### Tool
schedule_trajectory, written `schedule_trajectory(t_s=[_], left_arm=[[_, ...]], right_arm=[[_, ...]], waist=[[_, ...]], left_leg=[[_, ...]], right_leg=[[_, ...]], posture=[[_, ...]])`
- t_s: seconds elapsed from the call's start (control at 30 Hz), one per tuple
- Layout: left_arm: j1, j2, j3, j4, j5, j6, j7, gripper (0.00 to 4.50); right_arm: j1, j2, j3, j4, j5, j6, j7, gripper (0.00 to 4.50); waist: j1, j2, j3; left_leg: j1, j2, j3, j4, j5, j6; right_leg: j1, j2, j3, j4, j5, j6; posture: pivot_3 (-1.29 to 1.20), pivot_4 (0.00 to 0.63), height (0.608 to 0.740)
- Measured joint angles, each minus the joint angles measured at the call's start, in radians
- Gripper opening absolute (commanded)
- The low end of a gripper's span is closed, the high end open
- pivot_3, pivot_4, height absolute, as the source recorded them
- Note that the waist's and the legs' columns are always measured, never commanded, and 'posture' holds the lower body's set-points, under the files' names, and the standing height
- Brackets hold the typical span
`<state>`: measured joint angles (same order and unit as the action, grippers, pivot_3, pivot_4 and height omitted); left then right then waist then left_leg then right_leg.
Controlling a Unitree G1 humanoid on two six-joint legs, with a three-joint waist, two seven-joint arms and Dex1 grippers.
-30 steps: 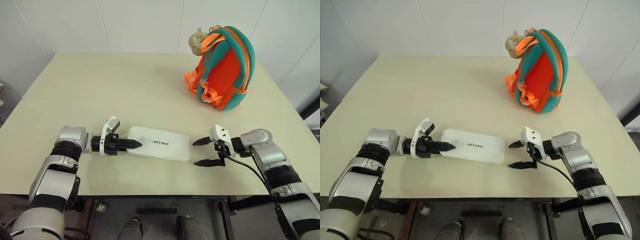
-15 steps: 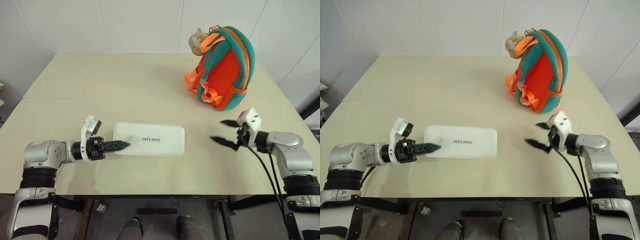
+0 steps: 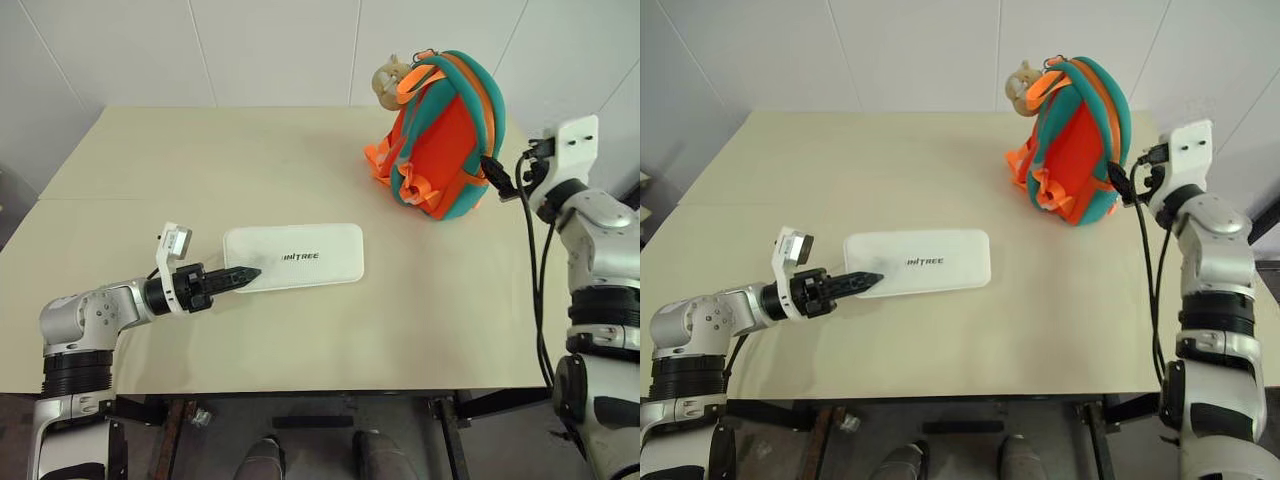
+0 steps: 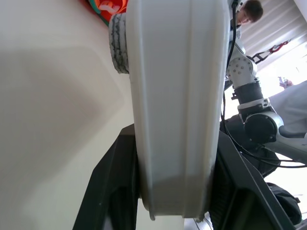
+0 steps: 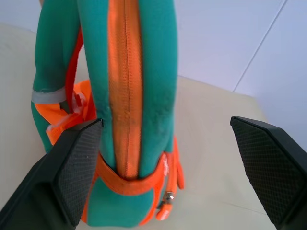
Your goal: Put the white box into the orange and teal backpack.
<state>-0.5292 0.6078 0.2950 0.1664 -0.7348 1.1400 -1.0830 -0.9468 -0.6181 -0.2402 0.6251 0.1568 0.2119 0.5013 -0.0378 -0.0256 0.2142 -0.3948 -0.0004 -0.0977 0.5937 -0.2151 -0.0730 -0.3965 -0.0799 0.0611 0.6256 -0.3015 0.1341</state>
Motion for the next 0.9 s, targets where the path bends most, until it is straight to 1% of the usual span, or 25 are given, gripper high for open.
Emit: schedule_trajectory(t_s=[0.1,0.23,0.33,0.47,0.5,0.53,0.6,0.7,0.73,0.8,0.83,0.9], left_arm=[[0.004,-0.008,0.003,-0.005,-0.02,-0.001,0.018,1.39],[0.027,-0.008,0.027,-0.022,-0.041,-0.01,0.043,1.39],[0.036,-0.009,0.039,-0.032,-0.047,-0.023,0.062,1.39],[0.04,-0.015,0.04,-0.037,-0.06,-0.032,0.078,1.39],[0.041,-0.018,0.04,-0.037,-0.062,-0.033,0.08,1.39],[0.041,-0.019,0.04,-0.037,-0.063,-0.035,0.082,1.39],[0.041,-0.019,0.039,-0.037,-0.065,-0.041,0.084,1.39],[0.036,-0.019,0.028,-0.035,-0.065,-0.052,0.084,1.39],[0.031,-0.019,0.019,-0.031,-0.064,-0.057,0.083,1.39],[0.023,-0.02,0.003,-0.014,-0.064,-0.073,0.074,1.39],[0.014,-0.02,-0.01,0.009,-0.062,-0.084,0.068,1.39],[0.003,-0.02,-0.028,0.043,-0.054,-0.099,0.062,1.39]], right_arm=[[-0.063,0.029,0.025,0.113,-0.002,-0.015,0.0,4.5],[-0.129,0.035,0.074,0.233,-0.037,-0.063,0.01,4.5],[-0.182,0.036,0.11,0.359,-0.089,-0.156,-0.007,3.89],[-0.226,0.036,0.124,0.503,-0.131,-0.269,-0.033,2.5],[-0.231,0.036,0.124,0.52,-0.134,-0.284,-0.031,2.08],[-0.234,0.036,0.124,0.53,-0.136,-0.293,-0.024,1.84],[-0.238,0.036,0.124,0.539,-0.136,-0.299,0.019,1.11],[-0.227,0.022,0.124,0.519,-0.128,-0.295,0.11,0.19],[-0.209,0.006,0.124,0.492,-0.123,-0.287,0.145,0.01],[-0.141,-0.043,0.122,0.386,-0.101,-0.257,0.229,0.01],[-0.081,-0.082,0.116,0.3,-0.079,-0.229,0.287,0.01],[0.001,-0.141,0.103,0.183,-0.042,-0.171,0.357,0.01]], waist=[[-0.001,0.0,0.0],[-0.004,0.0,0.0],[-0.013,0.0,0.0],[-0.018,0.0,0.0],[-0.019,0.0,0.0],[-0.019,0.0,0.0],[-0.019,0.0,0.0],[-0.019,0.0,0.0],[-0.018,0.0,0.0],[-0.007,0.001,0.0],[0.001,0.001,0.0],[0.01,0.001,0.001]], left_leg=[[0.0,0.0,0.0,-0.001,0.0,0.0],[-0.001,0.0,0.0,-0.001,0.0,0.0],[-0.001,0.0,0.0,-0.001,0.0,0.0],[-0.001,0.0,0.0,-0.001,0.0,0.0],[-0.001,0.0,0.0,-0.001,0.0,0.0],[-0.001,0.0,0.0,-0.001,0.0,0.0],[-0.001,0.0,0.0,-0.001,0.0,0.0],[-0.001,0.0,0.0,-0.001,0.0,0.0],[-0.001,0.0,0.0,-0.001,0.0,0.0],[-0.003,-0.001,-0.002,-0.001,0.0,0.0],[-0.003,-0.001,-0.002,-0.001,0.0,-0.001],[-0.005,-0.001,-0.002,0.0,-0.001,-0.002]], right_leg=[[0.0,0.0,0.0,0.0,0.0,0.0],[-0.001,0.0,0.0,-0.001,0.0,0.0],[-0.001,0.0,0.0,-0.002,0.0,0.0],[-0.001,0.0,0.0,-0.002,0.0,0.0],[-0.001,0.0,0.0,-0.002,0.0,0.0],[-0.001,0.0,0.0,-0.002,0.0,0.0],[-0.001,0.0,0.0,-0.001,0.0,0.0],[-0.001,0.0,0.0,-0.002,0.0,0.0],[-0.001,0.0,0.0,-0.002,0.0,0.0],[-0.001,0.0,-0.001,-0.002,-0.001,0.002],[-0.001,0.0,-0.001,-0.003,-0.001,0.002],[-0.001,0.0,-0.001,-0.004,-0.002,0.003]], posture=[[0.0,0.15,0.74],[0.0,0.15,0.74],[0.0,0.15,0.74],[0.0,0.15,0.74],[0.0,0.15,0.74],[0.0,0.15,0.74],[0.0,0.15,0.74],[0.0,0.15,0.74],[0.0,0.15,0.74],[0.0,0.15,0.74],[0.0,0.15,0.74],[0.0,0.15,0.74]])
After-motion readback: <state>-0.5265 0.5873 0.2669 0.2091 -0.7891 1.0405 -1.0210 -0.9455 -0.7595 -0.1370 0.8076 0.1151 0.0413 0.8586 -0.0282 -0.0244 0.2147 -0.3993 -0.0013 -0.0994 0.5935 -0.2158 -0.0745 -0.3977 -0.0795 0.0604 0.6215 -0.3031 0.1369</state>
